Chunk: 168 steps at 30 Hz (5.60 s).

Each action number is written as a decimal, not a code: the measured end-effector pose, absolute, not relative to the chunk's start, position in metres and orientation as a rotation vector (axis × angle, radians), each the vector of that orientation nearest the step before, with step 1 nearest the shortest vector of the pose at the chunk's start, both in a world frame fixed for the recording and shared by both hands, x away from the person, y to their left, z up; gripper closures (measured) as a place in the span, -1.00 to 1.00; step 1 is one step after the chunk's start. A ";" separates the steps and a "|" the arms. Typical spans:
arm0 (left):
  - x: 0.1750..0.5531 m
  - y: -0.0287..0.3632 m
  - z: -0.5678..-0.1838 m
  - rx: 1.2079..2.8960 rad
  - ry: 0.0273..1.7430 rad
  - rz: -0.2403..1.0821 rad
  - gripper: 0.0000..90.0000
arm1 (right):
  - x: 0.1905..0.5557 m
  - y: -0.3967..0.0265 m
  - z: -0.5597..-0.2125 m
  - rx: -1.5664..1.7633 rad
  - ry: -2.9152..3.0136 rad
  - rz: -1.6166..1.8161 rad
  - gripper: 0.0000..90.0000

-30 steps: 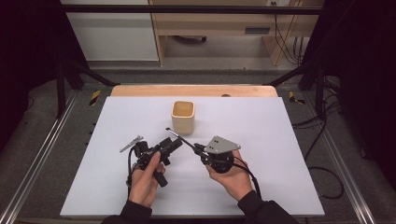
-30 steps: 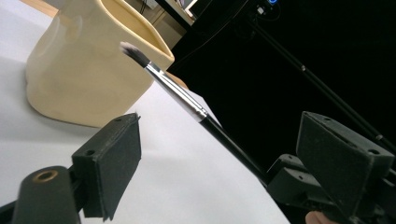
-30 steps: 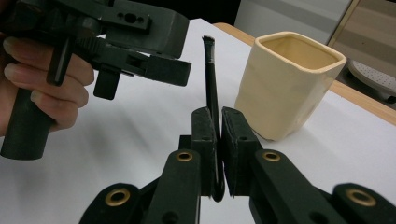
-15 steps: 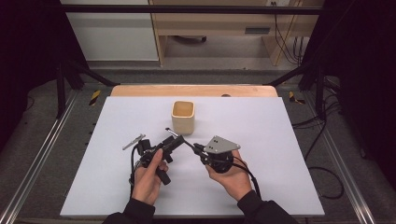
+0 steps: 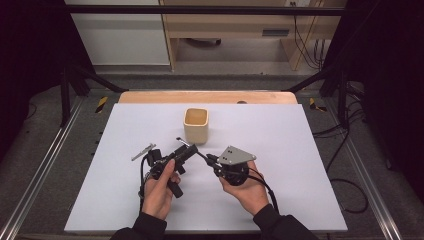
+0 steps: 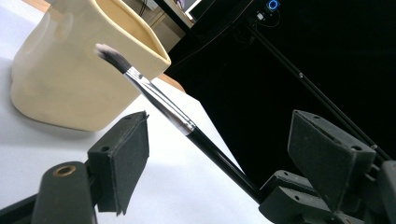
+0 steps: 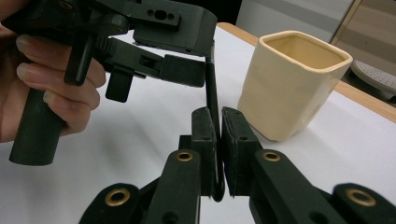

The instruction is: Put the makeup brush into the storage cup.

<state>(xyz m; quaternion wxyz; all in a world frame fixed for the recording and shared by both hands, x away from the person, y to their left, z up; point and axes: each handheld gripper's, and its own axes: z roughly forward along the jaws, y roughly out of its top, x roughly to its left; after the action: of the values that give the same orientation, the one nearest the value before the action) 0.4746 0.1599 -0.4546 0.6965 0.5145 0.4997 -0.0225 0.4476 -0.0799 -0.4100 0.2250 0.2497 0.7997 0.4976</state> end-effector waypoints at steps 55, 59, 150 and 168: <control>0.471 0.155 -0.450 1.088 1.126 -0.095 0.19 | 0.445 -0.079 -0.408 0.682 2.191 1.400 0.87; 0.471 0.155 -0.451 1.084 1.131 -0.096 0.22 | 0.445 -0.078 -0.408 0.682 2.193 1.400 0.87; 0.469 0.164 -0.425 1.192 1.058 0.127 0.85 | 0.447 -0.113 -0.419 0.745 2.126 1.439 -0.67; 0.484 0.164 -0.391 1.266 1.036 0.206 0.85 | 0.452 -0.157 -0.431 0.840 2.033 1.397 -0.83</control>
<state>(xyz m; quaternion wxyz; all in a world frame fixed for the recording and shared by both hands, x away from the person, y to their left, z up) 0.4845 0.1644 -0.3912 0.6790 0.5637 0.4613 0.0916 0.4525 -0.1572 -0.4314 0.2648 0.3107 0.7524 0.5169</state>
